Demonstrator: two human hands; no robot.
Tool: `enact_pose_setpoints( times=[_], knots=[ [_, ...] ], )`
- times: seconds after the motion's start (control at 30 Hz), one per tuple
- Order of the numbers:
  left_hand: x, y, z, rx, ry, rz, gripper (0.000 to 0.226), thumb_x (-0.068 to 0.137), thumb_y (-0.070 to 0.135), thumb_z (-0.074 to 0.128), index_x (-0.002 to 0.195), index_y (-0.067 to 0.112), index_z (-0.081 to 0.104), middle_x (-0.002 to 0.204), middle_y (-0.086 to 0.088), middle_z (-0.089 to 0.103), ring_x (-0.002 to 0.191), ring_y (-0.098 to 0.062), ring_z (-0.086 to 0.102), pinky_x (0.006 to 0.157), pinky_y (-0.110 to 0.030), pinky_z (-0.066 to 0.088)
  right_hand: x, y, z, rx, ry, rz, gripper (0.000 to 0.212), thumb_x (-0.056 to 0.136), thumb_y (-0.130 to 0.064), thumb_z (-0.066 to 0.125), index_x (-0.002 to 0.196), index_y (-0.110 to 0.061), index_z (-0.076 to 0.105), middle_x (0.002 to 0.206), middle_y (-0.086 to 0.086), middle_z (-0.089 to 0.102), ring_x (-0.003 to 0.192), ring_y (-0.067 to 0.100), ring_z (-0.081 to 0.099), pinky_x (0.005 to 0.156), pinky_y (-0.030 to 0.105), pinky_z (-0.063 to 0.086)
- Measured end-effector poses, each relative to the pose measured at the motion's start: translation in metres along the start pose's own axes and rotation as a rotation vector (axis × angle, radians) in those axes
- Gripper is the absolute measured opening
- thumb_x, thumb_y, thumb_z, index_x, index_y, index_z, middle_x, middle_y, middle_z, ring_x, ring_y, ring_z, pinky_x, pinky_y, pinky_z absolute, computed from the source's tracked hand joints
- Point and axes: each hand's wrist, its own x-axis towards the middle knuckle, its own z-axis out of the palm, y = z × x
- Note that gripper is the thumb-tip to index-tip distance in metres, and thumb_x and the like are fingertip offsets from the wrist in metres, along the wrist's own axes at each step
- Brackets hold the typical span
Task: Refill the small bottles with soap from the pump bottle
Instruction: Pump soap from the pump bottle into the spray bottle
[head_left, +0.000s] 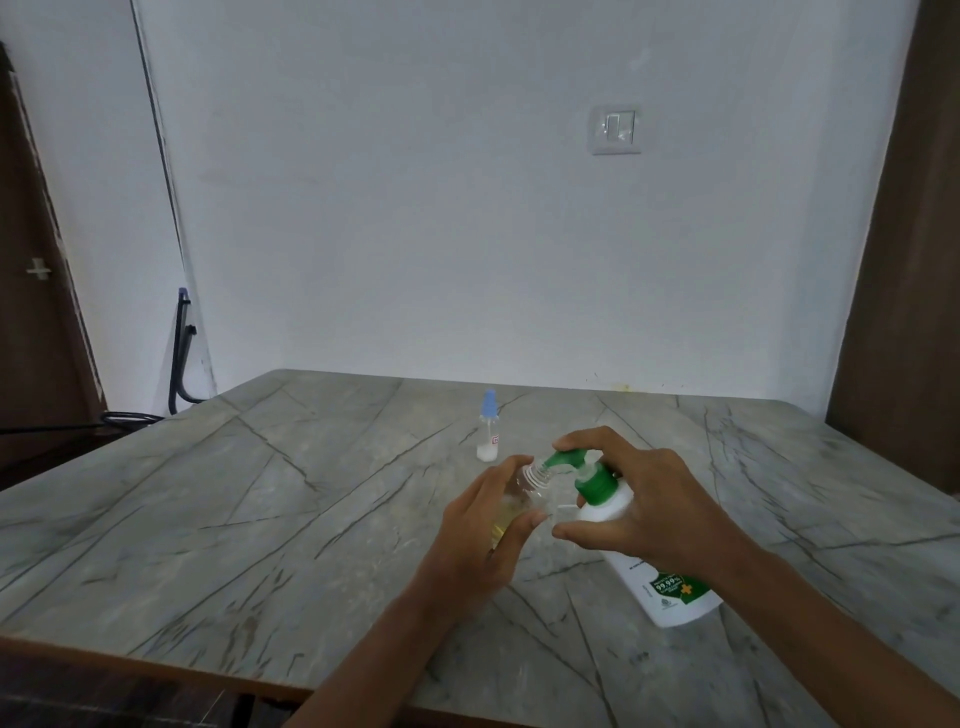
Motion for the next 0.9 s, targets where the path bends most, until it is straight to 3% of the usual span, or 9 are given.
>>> enact_pose_setpoints(
  times=[0.23, 0.5, 0.73, 0.9],
  knots=[
    [0.0008, 0.0008, 0.0003, 0.005, 0.020, -0.005, 0.044, 0.093, 0.040, 0.053, 0.131, 0.023, 0.040, 0.119, 0.013, 0.052, 0.109, 0.019, 0.048, 0.087, -0.002, 0.040, -0.0026, -0.0021, -0.0006, -0.021, 0.002, -0.037, 0.073, 0.067, -0.057, 0.081, 0.127, -0.054, 0.040, 0.100, -0.023, 0.068, 0.082, -0.002, 0.067, 0.073, 0.021, 0.056],
    [0.0004, 0.0002, -0.0007, -0.006, 0.008, -0.007, 0.045, 0.093, 0.042, 0.051, 0.132, 0.022, 0.040, 0.119, 0.010, 0.053, 0.108, 0.017, 0.049, 0.087, -0.004, 0.042, 0.0011, 0.0014, 0.0014, 0.018, 0.009, -0.011, 0.066, 0.062, -0.058, 0.083, 0.116, -0.055, 0.046, 0.088, -0.008, 0.073, 0.074, 0.007, 0.069, 0.065, 0.026, 0.058],
    [-0.0009, -0.0007, 0.0007, 0.001, -0.037, 0.013, 0.043, 0.095, 0.041, 0.050, 0.133, 0.023, 0.040, 0.118, 0.006, 0.056, 0.105, 0.012, 0.052, 0.086, -0.006, 0.043, 0.0017, 0.0000, 0.0006, 0.047, 0.040, -0.018, 0.054, 0.060, -0.061, 0.080, 0.105, -0.049, 0.052, 0.090, -0.020, 0.071, 0.079, -0.003, 0.068, 0.064, 0.013, 0.055],
    [0.0008, -0.0012, 0.0005, 0.013, 0.005, -0.002, 0.044, 0.093, 0.040, 0.051, 0.131, 0.022, 0.040, 0.119, 0.011, 0.052, 0.108, 0.021, 0.046, 0.087, -0.001, 0.039, -0.0002, -0.0009, 0.0008, -0.022, 0.002, -0.022, 0.068, 0.065, -0.058, 0.082, 0.120, -0.057, 0.041, 0.095, -0.015, 0.072, 0.079, 0.002, 0.068, 0.068, 0.019, 0.055]
  ],
)
